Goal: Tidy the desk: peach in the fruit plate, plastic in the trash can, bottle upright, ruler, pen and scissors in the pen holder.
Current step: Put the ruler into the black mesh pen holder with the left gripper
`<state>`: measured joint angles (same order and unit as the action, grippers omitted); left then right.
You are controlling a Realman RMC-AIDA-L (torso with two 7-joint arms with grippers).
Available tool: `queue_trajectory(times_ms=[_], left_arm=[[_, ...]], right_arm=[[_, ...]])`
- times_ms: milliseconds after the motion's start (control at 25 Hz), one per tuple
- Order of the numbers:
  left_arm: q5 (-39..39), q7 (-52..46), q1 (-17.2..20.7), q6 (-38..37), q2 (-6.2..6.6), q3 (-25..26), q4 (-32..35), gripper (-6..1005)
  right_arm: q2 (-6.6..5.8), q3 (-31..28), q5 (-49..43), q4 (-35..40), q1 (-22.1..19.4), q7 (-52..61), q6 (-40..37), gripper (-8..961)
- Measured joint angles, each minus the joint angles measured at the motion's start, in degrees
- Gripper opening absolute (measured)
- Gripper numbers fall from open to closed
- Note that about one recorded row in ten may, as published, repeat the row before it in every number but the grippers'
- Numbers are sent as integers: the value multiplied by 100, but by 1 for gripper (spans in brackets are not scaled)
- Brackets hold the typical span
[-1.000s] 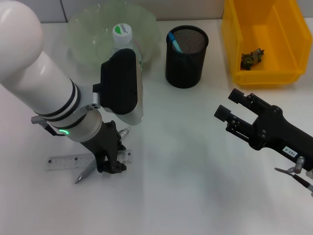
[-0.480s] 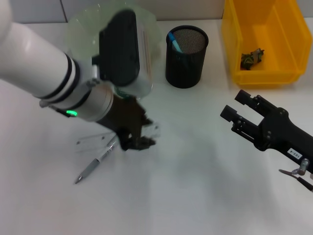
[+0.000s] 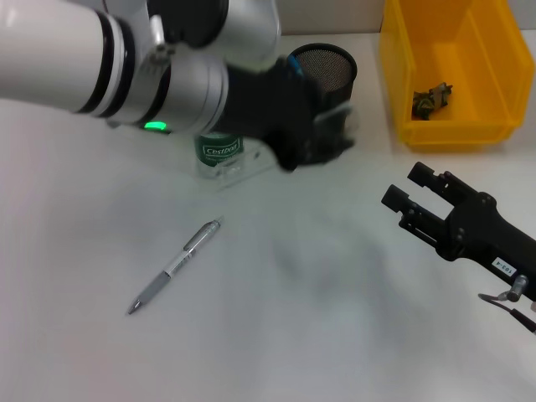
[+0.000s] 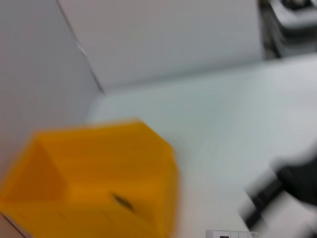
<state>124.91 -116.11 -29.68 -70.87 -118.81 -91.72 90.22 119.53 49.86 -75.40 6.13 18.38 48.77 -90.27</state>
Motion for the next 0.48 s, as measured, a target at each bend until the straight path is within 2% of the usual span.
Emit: queue_trajectory(times_ms=[80,160,200,240,320,480], left_arm=[[0,0,0,0,0,0,0,389],[-423,-20,103,1192,-20,-223,-36,389],[-573,-31,154,1613,-21,-340,-64,389],[-573,-31,154,1613,-21,-340,-64,389],[-1025,-6,248,2600,-13,-669,-115,389],[-1385,0,261,3085,-23,-829,-180,390]], right_arm=[[0,-2,0,-8,-1,0,14,715],[2,-3,-1,-19,-1,2,17,715],[2,-3,-1,-19,-1,2,17,715],[5,-3,0,-23,-2,10,18,716],[6,-3,0,-34,-5,27,19,716],[9,-30,0,-120,-8,31,19,716]])
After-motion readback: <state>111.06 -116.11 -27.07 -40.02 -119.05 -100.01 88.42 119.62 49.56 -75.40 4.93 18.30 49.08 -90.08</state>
